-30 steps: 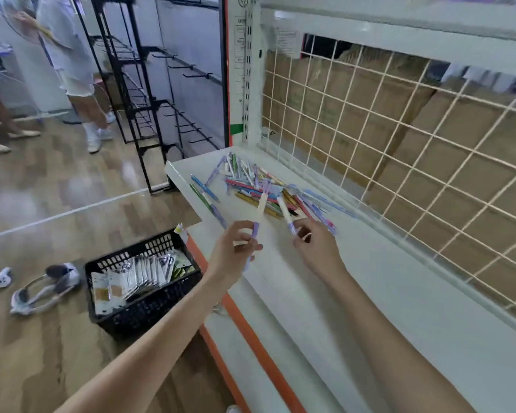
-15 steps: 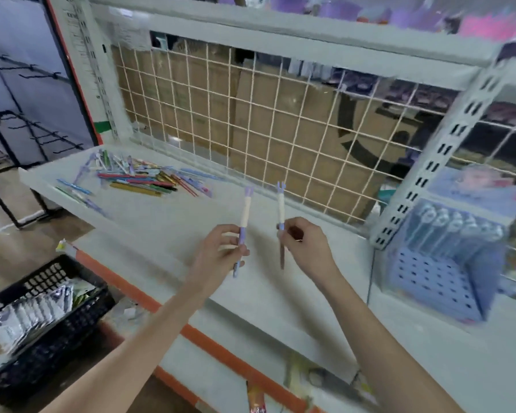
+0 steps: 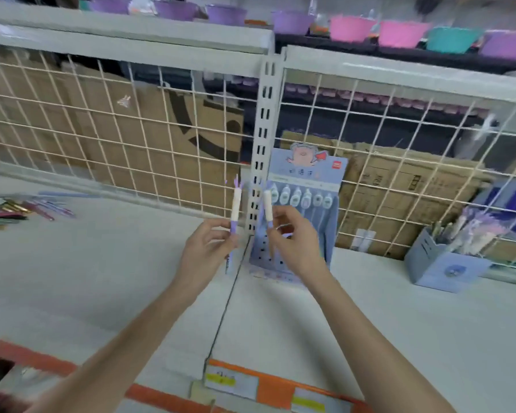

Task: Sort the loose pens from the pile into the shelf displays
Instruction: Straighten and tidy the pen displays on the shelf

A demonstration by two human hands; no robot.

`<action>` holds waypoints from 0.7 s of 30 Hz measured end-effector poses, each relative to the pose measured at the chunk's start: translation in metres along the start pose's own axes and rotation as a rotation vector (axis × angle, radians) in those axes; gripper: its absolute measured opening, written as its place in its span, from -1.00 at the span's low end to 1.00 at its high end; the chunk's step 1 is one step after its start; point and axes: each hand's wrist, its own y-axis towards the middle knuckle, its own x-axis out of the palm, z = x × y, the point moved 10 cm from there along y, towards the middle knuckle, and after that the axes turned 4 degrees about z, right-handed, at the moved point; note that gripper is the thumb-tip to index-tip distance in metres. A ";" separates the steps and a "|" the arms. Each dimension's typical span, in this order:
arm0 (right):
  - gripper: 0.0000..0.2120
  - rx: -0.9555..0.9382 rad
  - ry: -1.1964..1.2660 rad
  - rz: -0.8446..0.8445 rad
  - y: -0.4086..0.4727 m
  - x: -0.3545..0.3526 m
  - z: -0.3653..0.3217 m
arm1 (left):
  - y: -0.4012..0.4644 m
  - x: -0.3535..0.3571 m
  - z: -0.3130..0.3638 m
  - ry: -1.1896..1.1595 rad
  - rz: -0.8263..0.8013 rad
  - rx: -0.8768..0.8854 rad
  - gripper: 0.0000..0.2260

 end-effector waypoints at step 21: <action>-0.89 0.023 0.067 0.671 -0.028 -0.344 0.123 | -0.049 0.276 -0.012 -0.046 -0.234 -0.015 -0.85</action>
